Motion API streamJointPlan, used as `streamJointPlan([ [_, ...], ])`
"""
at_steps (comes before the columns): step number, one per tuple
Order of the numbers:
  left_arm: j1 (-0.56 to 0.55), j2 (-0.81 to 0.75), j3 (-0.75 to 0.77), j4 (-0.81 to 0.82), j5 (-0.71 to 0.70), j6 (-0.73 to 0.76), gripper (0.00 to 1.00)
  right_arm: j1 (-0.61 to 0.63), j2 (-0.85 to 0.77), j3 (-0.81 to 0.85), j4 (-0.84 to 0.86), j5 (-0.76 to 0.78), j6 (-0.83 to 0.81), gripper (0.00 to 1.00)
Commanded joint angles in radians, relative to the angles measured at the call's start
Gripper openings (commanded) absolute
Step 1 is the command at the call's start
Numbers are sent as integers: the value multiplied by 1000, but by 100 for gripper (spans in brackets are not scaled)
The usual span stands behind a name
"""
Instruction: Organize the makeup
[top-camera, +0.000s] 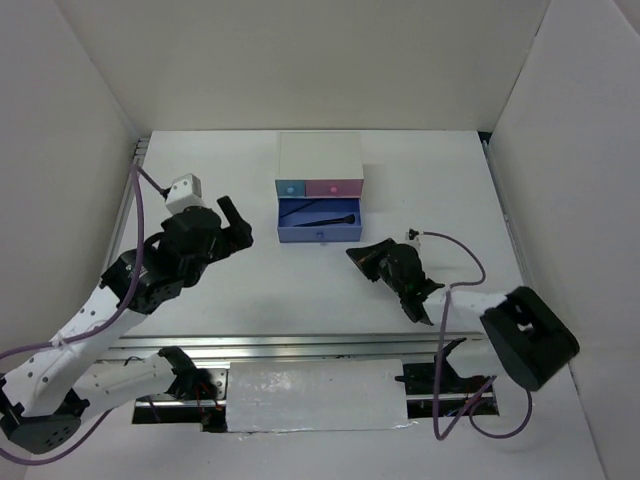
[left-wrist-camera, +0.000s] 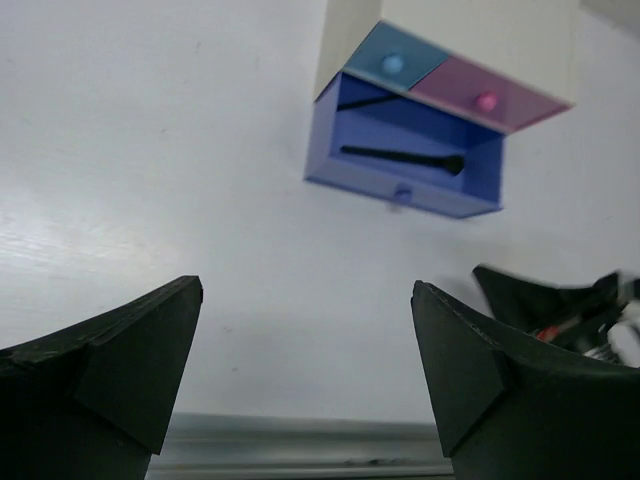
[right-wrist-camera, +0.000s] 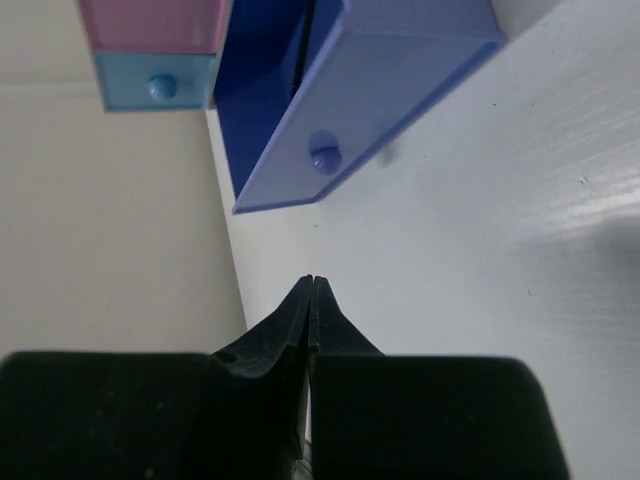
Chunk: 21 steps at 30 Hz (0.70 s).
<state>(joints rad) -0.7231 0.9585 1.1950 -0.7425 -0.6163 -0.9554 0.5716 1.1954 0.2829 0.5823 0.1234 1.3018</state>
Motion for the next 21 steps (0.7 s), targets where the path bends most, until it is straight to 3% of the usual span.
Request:
streamJointPlan([
  [1, 1, -53, -26, -161, 61, 187, 99, 4, 160, 97, 194, 21, 163, 0],
  [5, -1, -144, -121, -130, -26, 199, 100, 4, 420, 142, 312, -21, 284, 0],
  [8, 4, -224, -152, -103, 12, 222, 99, 4, 534, 177, 398, -21, 323, 0],
  [13, 4, -306, -190, -83, 15, 230, 99, 7, 633, 257, 367, 4, 352, 0],
  [21, -1, -303, -201, -69, 82, 245, 99, 2, 737, 366, 350, 9, 360, 0],
])
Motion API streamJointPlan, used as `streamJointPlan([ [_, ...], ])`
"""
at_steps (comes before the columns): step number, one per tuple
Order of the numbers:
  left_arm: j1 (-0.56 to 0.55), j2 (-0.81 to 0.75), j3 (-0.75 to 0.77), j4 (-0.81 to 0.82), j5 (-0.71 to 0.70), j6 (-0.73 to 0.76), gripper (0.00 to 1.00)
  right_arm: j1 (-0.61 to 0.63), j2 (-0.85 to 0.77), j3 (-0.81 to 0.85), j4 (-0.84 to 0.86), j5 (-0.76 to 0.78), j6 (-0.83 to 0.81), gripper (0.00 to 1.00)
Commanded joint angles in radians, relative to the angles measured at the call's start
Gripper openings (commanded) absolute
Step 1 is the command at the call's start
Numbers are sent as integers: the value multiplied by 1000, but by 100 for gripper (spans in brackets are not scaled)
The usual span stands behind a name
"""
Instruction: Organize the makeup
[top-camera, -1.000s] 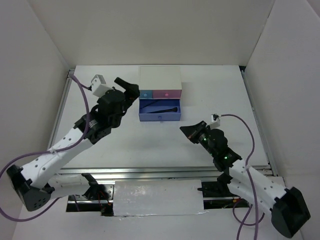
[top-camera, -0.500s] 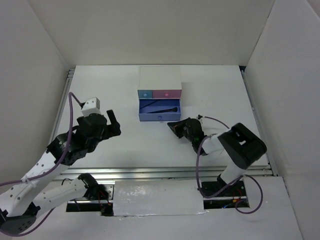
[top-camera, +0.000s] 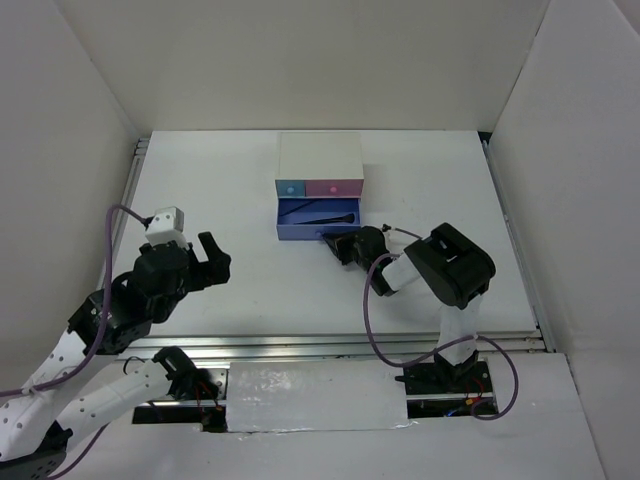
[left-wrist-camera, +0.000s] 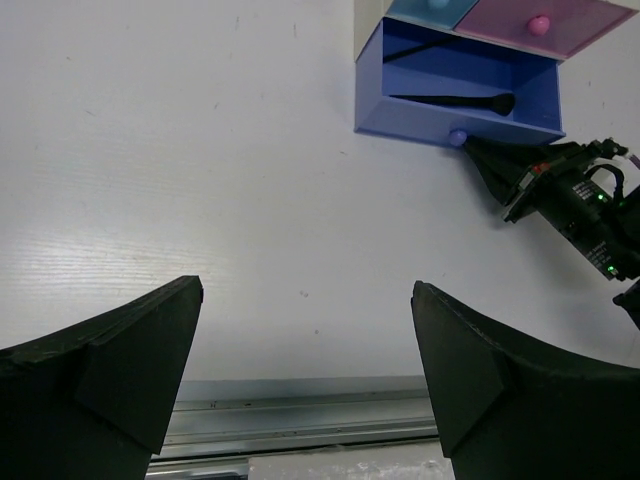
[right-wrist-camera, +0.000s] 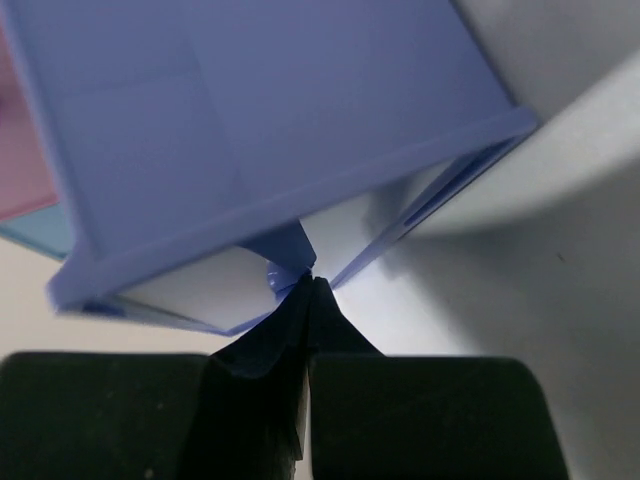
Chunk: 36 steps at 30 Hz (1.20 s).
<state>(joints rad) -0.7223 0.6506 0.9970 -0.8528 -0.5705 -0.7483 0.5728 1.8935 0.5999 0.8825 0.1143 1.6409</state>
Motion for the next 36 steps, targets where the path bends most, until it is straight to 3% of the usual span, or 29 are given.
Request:
streamJointPlan([
  [1, -2, 4, -3, 41, 38, 40, 99, -1, 58, 57, 47, 18, 22, 0],
  [36, -5, 0, -12, 52, 44, 44, 99, -93, 237, 391, -85, -82, -73, 0],
])
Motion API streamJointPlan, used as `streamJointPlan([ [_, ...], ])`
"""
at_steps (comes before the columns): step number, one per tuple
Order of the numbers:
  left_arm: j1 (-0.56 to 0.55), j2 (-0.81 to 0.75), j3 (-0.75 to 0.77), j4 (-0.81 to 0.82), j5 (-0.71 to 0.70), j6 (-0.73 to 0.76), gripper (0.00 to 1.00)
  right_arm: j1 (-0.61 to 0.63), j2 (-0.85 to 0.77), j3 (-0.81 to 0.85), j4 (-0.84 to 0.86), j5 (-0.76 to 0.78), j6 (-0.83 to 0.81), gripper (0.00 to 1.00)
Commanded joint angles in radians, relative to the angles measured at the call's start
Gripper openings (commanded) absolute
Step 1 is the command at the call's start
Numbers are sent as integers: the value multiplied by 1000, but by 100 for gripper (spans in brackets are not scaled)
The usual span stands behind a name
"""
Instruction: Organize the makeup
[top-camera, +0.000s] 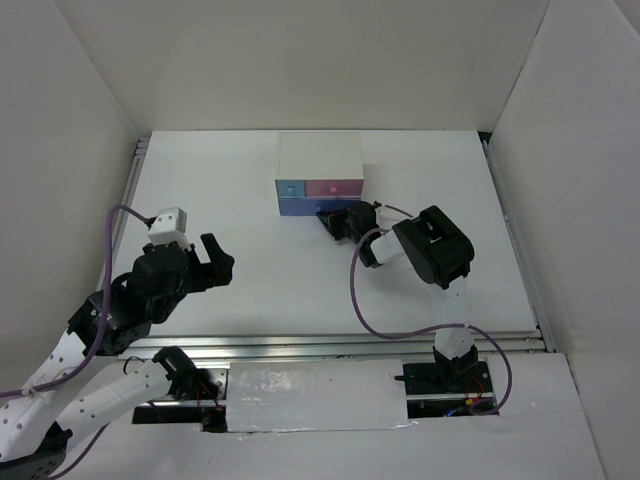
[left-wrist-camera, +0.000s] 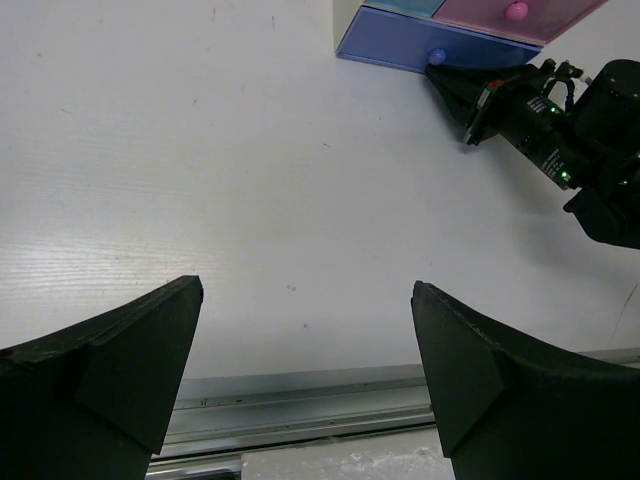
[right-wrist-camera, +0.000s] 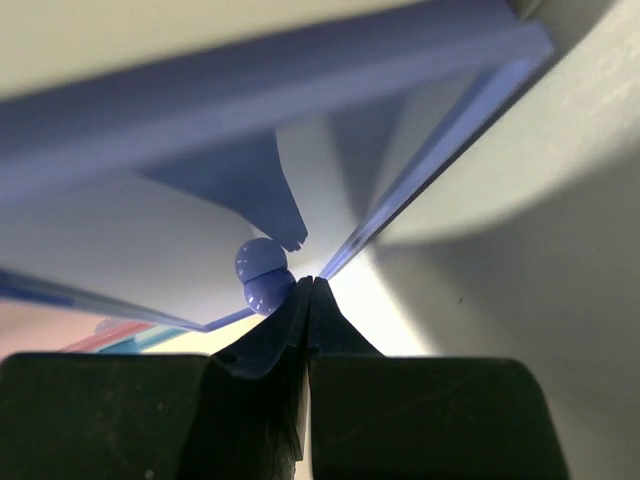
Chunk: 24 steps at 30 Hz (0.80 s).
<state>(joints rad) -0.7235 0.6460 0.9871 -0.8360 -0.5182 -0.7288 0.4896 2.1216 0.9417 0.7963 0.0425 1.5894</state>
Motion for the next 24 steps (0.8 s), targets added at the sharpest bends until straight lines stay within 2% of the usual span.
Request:
streamJointPlan([
  [1, -5, 4, -2, 34, -8, 25, 99, -9, 11, 60, -6, -10, -28, 0],
  [14, -4, 14, 1, 29, -17, 22, 100, -14, -40, 20, 26, -3, -54, 0],
  [21, -5, -9, -5, 28, -25, 14, 99, -20, -6, 75, 7, -30, -106, 0],
  [24, -5, -9, -4, 28, -28, 14, 99, -19, -8, 30, 75, -38, -108, 0],
])
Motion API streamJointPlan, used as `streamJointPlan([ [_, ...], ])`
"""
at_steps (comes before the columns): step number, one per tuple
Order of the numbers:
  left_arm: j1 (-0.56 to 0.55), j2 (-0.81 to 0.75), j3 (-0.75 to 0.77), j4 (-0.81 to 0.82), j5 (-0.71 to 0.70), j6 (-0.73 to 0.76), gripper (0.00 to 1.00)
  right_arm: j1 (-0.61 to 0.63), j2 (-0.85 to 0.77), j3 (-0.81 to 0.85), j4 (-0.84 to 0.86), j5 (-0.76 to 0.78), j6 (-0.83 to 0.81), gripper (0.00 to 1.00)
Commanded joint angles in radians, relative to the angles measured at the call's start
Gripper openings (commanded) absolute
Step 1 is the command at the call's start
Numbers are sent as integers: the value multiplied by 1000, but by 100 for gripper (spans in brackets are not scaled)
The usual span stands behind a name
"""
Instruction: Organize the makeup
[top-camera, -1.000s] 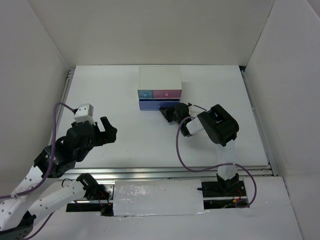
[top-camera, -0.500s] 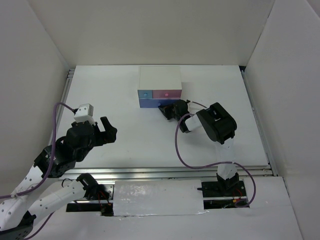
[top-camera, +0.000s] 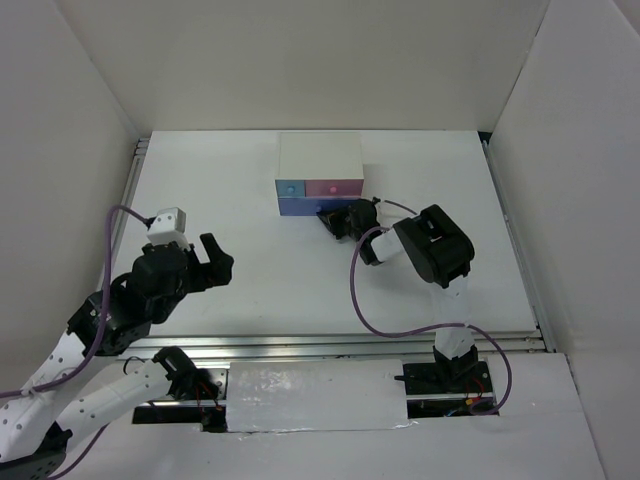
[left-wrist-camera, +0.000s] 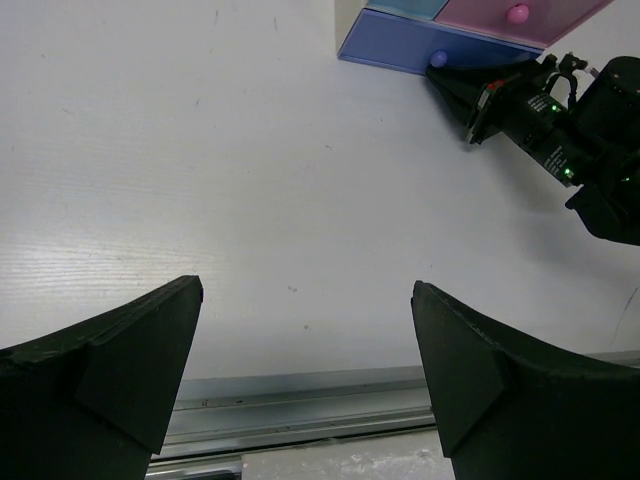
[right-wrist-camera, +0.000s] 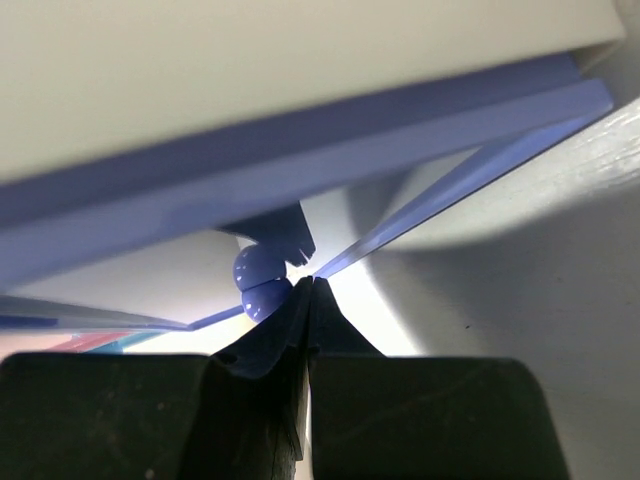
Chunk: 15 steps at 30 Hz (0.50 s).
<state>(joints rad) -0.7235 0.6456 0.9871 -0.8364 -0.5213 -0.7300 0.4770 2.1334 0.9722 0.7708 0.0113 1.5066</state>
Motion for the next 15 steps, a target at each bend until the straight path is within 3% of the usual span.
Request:
streamJointPlan([
  [1, -4, -8, -5, 26, -26, 14, 99, -2, -36, -36, 116, -5, -29, 0],
  [8, -4, 8, 1, 22, -29, 11, 99, 2, -228, -207, 168, 12, -71, 2],
  [11, -5, 14, 2, 20, -45, 3, 99, 3, -326, -297, 206, 3, -91, 12],
  [14, -4, 58, 22, -16, -100, -34, 99, 5, -467, -407, 240, -5, -146, 33],
  [15, -2, 78, 34, -38, -146, -72, 99, 3, -512, -440, 242, -7, -160, 46],
])
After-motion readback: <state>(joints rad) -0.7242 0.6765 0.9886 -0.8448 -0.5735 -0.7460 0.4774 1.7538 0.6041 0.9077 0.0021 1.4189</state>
